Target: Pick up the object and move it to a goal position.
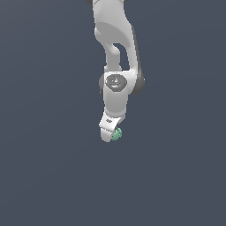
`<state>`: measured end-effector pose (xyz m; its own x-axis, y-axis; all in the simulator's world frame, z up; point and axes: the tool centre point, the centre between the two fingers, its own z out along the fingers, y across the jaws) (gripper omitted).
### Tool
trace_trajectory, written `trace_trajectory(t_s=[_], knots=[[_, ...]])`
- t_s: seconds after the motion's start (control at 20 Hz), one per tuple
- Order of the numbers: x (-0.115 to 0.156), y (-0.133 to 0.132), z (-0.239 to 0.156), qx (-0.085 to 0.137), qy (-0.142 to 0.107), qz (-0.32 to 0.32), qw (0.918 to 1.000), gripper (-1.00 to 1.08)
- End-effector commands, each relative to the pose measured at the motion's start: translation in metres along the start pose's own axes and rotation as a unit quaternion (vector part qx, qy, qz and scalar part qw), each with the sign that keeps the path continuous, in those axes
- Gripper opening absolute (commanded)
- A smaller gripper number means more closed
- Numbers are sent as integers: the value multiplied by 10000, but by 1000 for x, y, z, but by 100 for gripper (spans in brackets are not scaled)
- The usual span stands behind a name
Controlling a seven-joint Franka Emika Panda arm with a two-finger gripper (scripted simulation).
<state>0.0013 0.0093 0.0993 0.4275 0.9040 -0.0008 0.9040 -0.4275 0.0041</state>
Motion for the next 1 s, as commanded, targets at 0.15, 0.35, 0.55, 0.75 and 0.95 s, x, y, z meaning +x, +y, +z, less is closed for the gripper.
trace_trajectory(t_s=[0.15,0.35,0.55,0.75,0.95], knots=[[0,-2,4,18,4,-243,9997,100],[0,-2,4,20,4,-253,9997,100],[0,-2,10,20,4,-256,9997,100],[0,-3,28,21,4,-266,9996,100],[0,-3,48,21,4,-275,9996,100]])
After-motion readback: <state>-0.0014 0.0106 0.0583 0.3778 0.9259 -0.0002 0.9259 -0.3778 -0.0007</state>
